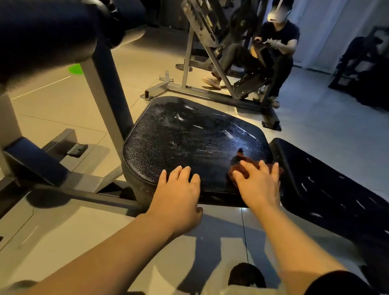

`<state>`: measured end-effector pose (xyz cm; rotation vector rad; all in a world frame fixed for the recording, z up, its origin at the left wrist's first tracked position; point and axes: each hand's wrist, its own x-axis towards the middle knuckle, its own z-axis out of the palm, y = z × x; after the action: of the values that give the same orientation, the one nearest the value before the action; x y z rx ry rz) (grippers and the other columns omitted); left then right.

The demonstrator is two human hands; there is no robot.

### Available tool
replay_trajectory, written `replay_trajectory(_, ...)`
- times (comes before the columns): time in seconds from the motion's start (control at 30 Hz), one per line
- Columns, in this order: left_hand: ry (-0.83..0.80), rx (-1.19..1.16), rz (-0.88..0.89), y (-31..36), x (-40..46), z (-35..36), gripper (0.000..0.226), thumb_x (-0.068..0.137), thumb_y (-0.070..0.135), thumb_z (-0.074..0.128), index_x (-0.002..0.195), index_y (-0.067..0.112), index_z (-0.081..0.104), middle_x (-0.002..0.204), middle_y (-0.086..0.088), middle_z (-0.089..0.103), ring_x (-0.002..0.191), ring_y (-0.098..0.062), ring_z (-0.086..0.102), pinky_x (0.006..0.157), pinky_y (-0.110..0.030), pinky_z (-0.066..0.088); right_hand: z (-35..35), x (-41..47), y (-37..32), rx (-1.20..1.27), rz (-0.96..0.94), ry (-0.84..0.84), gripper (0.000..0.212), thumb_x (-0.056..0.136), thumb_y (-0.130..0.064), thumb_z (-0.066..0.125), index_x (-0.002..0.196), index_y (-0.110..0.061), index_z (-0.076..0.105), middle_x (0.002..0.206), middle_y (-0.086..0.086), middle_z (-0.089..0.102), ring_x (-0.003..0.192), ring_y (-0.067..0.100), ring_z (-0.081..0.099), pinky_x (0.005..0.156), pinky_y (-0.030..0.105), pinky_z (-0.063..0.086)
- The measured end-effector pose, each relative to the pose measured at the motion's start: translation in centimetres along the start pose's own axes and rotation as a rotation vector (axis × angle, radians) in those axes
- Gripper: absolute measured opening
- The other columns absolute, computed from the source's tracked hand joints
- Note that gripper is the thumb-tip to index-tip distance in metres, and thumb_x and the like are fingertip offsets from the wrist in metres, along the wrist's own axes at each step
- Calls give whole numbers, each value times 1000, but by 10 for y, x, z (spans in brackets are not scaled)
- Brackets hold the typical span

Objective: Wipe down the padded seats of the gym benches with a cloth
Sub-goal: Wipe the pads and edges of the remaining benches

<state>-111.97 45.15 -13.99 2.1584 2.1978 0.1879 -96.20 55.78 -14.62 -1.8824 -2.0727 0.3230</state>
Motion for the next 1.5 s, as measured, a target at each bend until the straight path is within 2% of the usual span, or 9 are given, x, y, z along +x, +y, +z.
replay_trajectory(0.13, 32, -4, -7, -8, 1, 1, 75, 92, 42, 54, 150, 9, 19, 158, -11, 16, 147, -27, 11, 120, -42, 10, 8, -6, -24, -29, 17, -12, 48, 99, -42, 38, 144, -28, 42, 154, 7, 32, 148, 34, 0, 118, 53, 12)
replay_trajectory(0.43, 120, -51, -59, -16, 8, 6, 51, 89, 30, 50, 136, 13, 41, 138, -7, 44, 130, -28, 38, 108, -44, 31, 26, -32, -70, 9, -444, -66, 42, 102, -34, 37, 142, -26, 46, 151, 0, 38, 149, 23, 7, 119, 44, 14)
replay_trajectory(0.53, 149, -68, -27, 1, 12, 8, 48, 91, 31, 47, 135, 14, 41, 135, -7, 46, 128, -28, 40, 107, -45, 31, 21, -25, -46, 23, -402, -66, 42, 101, -36, 38, 142, -31, 46, 152, -4, 37, 149, 19, 7, 118, 42, 19)
replay_trajectory(0.77, 80, -60, 104, 61, 18, 19, 69, 97, 39, 47, 152, 15, 14, 159, -7, 13, 148, -23, 7, 119, -47, 2, -9, -9, 37, -12, -166, -18, 42, 104, -31, 36, 145, -31, 41, 154, -2, 33, 148, 18, 7, 117, 40, 17)
replay_trajectory(0.9, 72, -63, 149, 74, 21, 26, 71, 96, 40, 48, 153, 14, 12, 160, -5, 11, 148, -21, 3, 120, -45, 1, -17, 3, 77, 285, 18, -35, 43, 100, -22, 47, 142, -30, 47, 154, 5, 34, 145, 27, 18, 120, 43, 18)
replay_trajectory(1.0, 75, -64, 148, 72, 23, 26, 71, 96, 40, 49, 152, 14, 14, 160, -5, 11, 148, -21, 3, 120, -43, 0, -14, 7, 73, 245, 12, -50, 45, 99, -23, 48, 143, -25, 46, 154, 7, 34, 143, 32, 20, 119, 41, 17)
replay_trajectory(1.17, 88, -70, 128, 63, 23, 26, 72, 94, 41, 51, 152, 12, 17, 160, -5, 13, 148, -21, 5, 119, -37, 0, -13, -6, 38, 10, -112, -110, 64, 95, -51, 47, 149, -23, 33, 158, 7, 24, 148, 29, -1, 119, 46, 16)
replay_trajectory(1.33, 91, -80, 118, 65, 17, 24, 75, 93, 37, 53, 152, 11, 16, 159, -5, 15, 147, -20, 8, 120, -35, 1, -16, -22, 26, -5, -345, -191, 53, 99, -38, 45, 150, -30, 32, 160, -1, 20, 149, 19, -3, 120, 42, 17)
replay_trajectory(1.5, 98, -87, 131, 74, 15, 22, 64, 99, 45, 40, 152, 17, 18, 160, -1, 15, 148, -19, 6, 121, -38, 0, -25, -12, 55, -44, -162, -256, 50, 102, -41, 36, 150, -45, 21, 163, -8, 5, 149, 27, -11, 119, 49, 1)
